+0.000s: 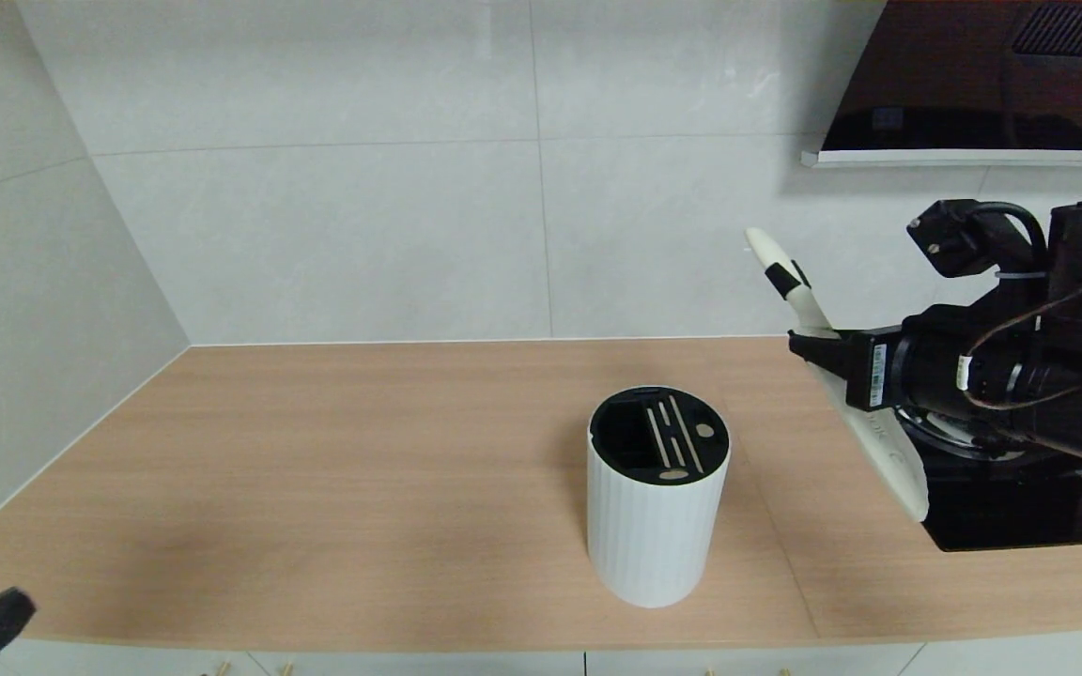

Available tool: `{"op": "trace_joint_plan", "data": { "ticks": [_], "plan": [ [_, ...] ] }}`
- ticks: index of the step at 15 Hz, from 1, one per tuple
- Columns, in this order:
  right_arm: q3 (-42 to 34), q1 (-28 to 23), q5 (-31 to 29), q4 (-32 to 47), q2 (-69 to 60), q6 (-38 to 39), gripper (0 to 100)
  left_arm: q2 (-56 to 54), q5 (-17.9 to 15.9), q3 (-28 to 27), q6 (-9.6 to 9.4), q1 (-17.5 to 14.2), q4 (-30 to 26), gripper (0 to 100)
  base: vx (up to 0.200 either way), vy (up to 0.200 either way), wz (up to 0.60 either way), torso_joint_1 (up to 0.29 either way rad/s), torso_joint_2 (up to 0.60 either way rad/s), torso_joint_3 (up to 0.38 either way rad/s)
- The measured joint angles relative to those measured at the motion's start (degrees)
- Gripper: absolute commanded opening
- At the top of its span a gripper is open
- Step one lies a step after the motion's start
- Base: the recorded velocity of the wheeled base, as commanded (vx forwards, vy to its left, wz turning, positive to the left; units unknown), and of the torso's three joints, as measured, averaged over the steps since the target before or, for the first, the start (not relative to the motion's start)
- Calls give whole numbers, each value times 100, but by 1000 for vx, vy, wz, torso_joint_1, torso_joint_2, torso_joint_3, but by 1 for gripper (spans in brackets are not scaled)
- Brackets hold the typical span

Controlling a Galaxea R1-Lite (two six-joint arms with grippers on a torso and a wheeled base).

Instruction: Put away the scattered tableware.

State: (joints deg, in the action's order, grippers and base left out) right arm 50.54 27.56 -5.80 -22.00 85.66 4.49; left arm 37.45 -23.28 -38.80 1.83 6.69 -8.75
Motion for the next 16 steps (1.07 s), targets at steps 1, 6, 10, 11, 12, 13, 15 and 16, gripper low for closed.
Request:
{"op": "trace_joint_plan", "data": {
  "ticks": [1,6,10,11,12,13,15,16],
  "plan": [
    [69,236,-73,20,-94,0,0,513,-85,-172,178,474,60,100,0,0,0,0,0,0],
    [783,1168,-569,386,-20,-15,0,2767,-241,-99,1464,1869,2804,100,0,0,0,0,0,0],
    [811,1957,-1190,449,182,492,0,4172,-239,330,3574,2583,5944,100,0,0,0,0,0,0],
    [761,2064,-1198,435,216,514,0,4469,-230,397,3827,2666,6292,100,0,0,0,0,0,0],
    [725,2133,-1196,427,254,525,0,4731,-204,471,3952,2728,6551,100,0,0,0,0,0,0],
    [701,2199,-1207,389,317,533,0,4979,-101,557,3994,2795,6819,100,0,0,0,0,0,0],
    [640,2359,-1225,176,441,539,0,5320,262,630,4009,2933,7055,100,0,0,0,0,0,0],
    [596,2439,-1275,-49,500,523,0,5464,492,614,4009,3023,7124,100,0,0,0,0,0,0]
  ]
}}
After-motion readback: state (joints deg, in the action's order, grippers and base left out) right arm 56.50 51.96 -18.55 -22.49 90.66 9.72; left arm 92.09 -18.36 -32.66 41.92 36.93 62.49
